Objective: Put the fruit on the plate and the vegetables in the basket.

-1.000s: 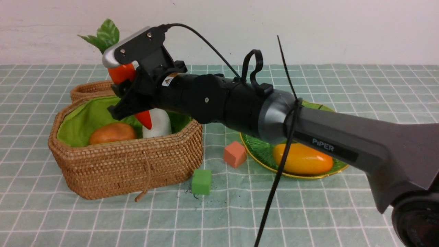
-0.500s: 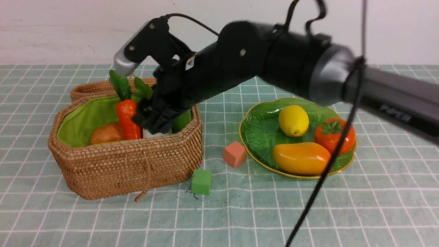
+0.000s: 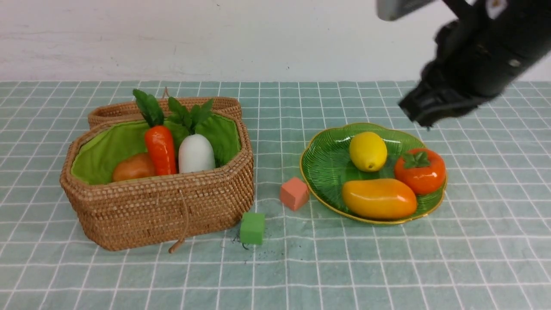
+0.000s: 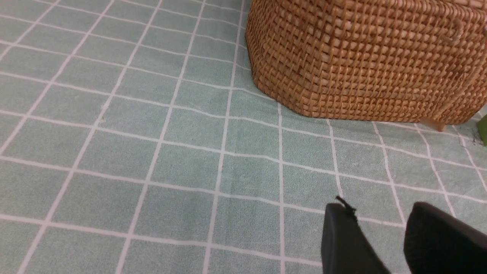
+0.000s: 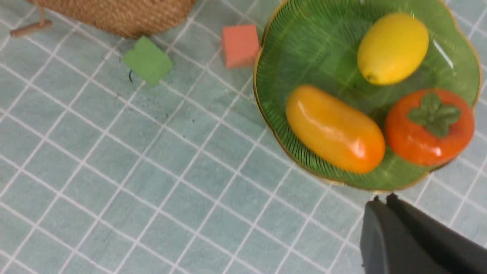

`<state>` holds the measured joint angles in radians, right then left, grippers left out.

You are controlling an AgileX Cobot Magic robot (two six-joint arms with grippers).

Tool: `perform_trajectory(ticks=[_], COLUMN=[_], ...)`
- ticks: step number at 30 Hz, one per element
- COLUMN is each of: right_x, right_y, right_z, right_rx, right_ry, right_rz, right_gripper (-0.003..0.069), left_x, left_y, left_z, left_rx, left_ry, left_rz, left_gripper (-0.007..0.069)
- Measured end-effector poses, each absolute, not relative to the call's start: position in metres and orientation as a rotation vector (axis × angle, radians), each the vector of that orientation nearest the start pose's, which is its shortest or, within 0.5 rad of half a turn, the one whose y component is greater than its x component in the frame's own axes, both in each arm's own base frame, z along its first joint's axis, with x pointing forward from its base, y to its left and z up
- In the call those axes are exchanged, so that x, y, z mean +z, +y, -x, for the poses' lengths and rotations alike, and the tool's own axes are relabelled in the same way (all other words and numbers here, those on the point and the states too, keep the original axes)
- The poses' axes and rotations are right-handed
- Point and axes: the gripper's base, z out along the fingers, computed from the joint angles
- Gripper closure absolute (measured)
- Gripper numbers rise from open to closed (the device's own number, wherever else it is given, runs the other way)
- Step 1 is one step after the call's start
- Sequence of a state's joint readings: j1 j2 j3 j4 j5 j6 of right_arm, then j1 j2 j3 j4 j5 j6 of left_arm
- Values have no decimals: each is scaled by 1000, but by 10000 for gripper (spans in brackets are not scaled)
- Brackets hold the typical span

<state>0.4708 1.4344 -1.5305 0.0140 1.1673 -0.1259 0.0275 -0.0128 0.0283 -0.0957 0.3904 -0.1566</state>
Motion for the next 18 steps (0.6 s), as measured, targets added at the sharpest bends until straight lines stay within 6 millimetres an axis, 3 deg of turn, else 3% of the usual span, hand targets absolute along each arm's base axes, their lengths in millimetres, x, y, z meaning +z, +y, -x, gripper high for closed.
perform_trajectory(ticks=[8, 9, 13, 18], right_x=[338, 338, 308, 297], right_y=[110, 110, 104, 102], right_z=[-213, -213, -202, -197], right_rx=[179, 180, 161, 149], right_ry=[2449, 2446, 2537, 2594], right_rz=[690, 688, 707, 723], right_gripper=[673, 673, 671, 669], left_x=[169, 169, 169, 169], left_y=[-2, -2, -2, -2], left_z=[-52, -52, -52, -52], left_rx=[-183, -183, -183, -183], left_ry=[1877, 1877, 1877, 1877], left_rz=[232, 232, 232, 232], left_gripper=[386, 386, 386, 386])
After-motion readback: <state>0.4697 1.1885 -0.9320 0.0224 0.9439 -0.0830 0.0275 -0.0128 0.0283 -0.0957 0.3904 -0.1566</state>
